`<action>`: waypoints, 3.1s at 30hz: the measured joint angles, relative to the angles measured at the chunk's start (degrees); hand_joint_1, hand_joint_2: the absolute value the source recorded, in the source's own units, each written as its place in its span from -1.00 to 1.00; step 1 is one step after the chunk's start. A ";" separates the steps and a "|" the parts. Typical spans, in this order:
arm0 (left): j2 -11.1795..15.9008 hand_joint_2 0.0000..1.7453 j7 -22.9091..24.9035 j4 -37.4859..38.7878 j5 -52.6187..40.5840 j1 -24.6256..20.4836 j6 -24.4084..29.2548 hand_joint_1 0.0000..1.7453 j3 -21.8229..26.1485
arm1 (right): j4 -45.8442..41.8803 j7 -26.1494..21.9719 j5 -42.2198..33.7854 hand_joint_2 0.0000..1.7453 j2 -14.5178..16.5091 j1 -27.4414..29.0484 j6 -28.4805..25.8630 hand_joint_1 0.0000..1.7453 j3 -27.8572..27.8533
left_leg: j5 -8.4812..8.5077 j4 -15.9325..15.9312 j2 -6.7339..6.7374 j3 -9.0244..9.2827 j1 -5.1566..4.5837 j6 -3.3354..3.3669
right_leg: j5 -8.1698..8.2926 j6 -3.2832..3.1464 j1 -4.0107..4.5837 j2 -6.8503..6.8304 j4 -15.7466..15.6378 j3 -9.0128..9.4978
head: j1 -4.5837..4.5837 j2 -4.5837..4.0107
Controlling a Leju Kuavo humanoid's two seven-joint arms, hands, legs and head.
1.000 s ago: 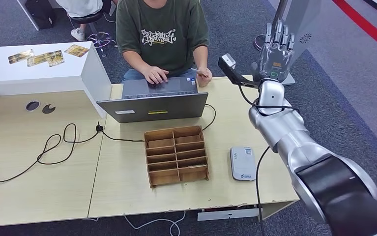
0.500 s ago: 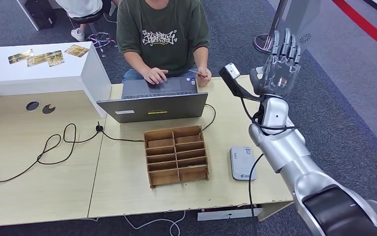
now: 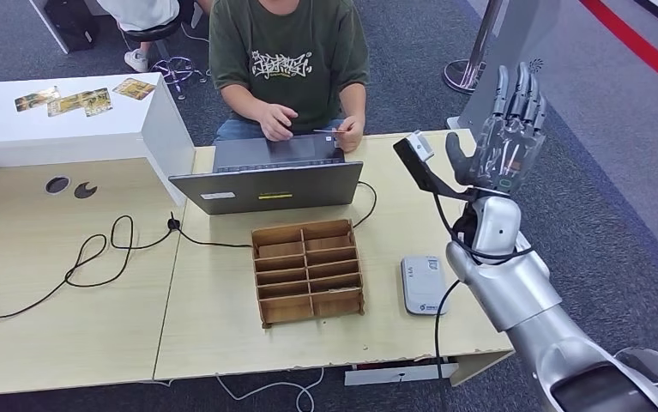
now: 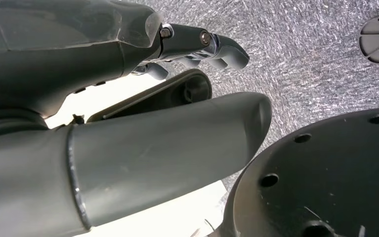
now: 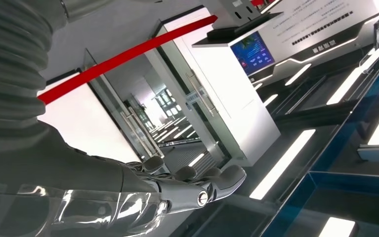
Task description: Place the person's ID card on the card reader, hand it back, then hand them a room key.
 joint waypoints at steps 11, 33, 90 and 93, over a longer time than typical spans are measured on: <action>-0.77 -1.00 -0.54 0.00 1.49 0.63 0.21 -1.00 0.46 | -11.90 -2.03 0.00 1.00 -1.67 11.75 0.00 -1.00 -5.44 | -0.07 0.00 -0.01 -0.02 -0.01 0.03 | -0.03 0.00 0.00 -0.02 -0.02 0.00 | 0.01 0.01; -3.00 -1.00 -1.90 0.64 4.46 1.47 1.04 -1.00 2.07 | -30.30 -18.52 0.00 1.00 2.80 34.44 0.00 -1.00 -22.68 | -0.19 -0.01 0.00 -0.04 0.00 0.01 | -0.13 0.00 0.00 -0.03 -0.03 -0.01 | 0.01 0.00; -7.44 -1.00 -4.63 4.97 10.04 3.30 0.90 -1.00 6.68 | -29.05 1.91 -0.01 1.00 4.82 61.01 0.87 -1.00 -11.77 | -0.50 -0.03 0.04 0.02 -0.01 0.03 | -0.41 0.02 -0.01 -0.01 -0.05 0.12 | 0.02 0.01; -7.43 -1.00 -4.62 5.01 10.02 3.37 0.89 -1.00 6.81 | -27.97 6.03 -0.88 1.00 1.77 58.88 0.78 -1.00 -5.04 | -0.50 -0.03 0.06 0.02 0.00 0.02 | -0.41 0.01 -0.01 0.01 -0.03 0.11 | 0.00 0.01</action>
